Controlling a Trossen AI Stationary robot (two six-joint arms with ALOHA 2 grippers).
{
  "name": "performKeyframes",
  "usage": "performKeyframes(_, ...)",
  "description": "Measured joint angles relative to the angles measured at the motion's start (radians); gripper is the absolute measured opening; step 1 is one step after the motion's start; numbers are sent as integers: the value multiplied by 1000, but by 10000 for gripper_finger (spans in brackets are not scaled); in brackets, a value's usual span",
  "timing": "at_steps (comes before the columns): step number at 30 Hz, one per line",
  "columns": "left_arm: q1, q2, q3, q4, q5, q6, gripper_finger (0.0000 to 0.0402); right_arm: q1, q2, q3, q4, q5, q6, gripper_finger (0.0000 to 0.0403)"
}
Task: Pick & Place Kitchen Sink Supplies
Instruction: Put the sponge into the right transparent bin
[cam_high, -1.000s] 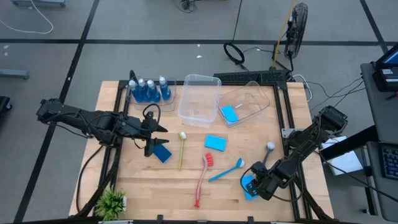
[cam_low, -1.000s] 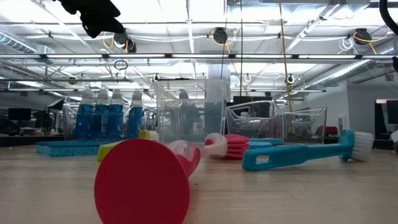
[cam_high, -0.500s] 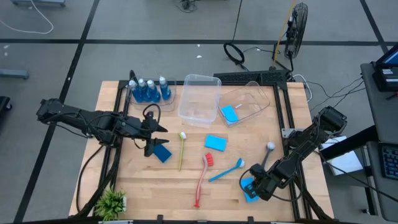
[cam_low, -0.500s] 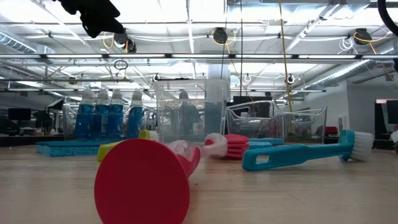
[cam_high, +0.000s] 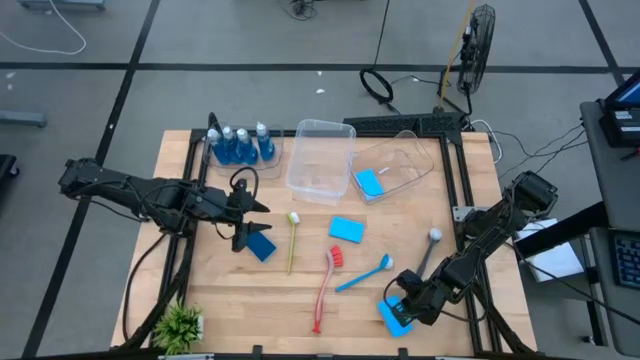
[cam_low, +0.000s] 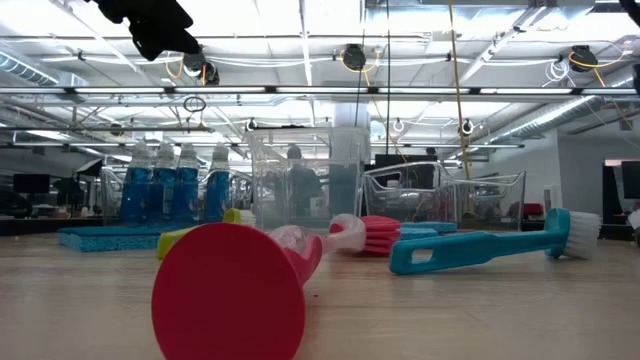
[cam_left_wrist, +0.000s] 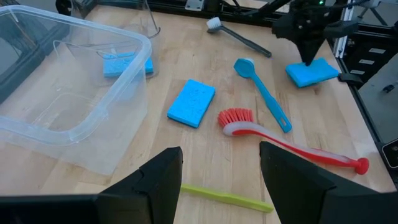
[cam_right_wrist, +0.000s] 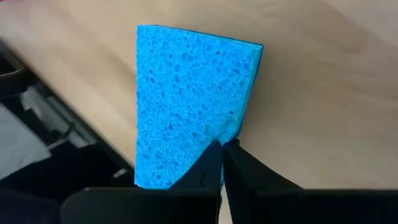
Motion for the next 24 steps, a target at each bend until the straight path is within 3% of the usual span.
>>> performKeyframes(13, 0, 0, 0, 3, 1, 8, 216, 1, -159, 0, 28, 201, -111, 0)
performKeyframes(24, 0, 0, 0, 58, 1, 10, 216, -52, -370, 0, 105, 401, -571, 0)
